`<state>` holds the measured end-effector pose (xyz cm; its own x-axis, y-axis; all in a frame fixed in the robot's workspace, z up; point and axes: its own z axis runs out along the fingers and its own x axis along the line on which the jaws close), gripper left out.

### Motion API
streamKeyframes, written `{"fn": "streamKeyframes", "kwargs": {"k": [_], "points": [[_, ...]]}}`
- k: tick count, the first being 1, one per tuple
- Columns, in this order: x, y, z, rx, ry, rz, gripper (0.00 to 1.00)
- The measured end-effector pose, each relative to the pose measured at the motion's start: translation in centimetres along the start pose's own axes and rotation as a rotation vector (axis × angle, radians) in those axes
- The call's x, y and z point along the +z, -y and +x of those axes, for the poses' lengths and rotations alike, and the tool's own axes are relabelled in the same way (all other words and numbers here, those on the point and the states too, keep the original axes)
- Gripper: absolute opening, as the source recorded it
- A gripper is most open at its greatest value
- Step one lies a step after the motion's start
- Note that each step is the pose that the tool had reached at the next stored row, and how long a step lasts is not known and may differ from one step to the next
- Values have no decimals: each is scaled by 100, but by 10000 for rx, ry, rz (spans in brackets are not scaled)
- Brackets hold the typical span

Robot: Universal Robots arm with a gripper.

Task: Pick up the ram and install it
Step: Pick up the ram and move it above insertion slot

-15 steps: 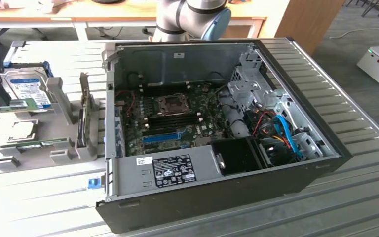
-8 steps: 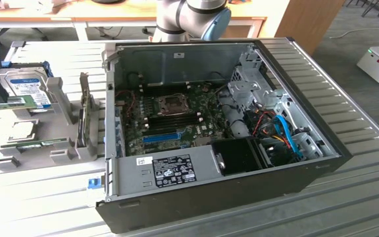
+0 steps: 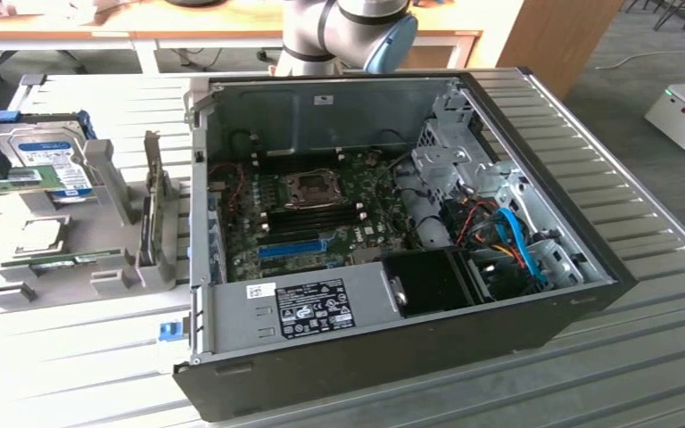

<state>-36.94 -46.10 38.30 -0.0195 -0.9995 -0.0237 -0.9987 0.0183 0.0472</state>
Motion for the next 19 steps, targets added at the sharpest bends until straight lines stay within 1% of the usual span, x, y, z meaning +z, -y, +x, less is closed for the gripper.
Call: {"fn": "streamKeyframes", "kwargs": {"k": [9, 12, 19], "points": [[-2, 3, 0, -2, -2, -3, 12], [-4, 36, 0, -1, -2, -3, 12], [-9, 150, -3, 1, -2, -6, 12]]}}
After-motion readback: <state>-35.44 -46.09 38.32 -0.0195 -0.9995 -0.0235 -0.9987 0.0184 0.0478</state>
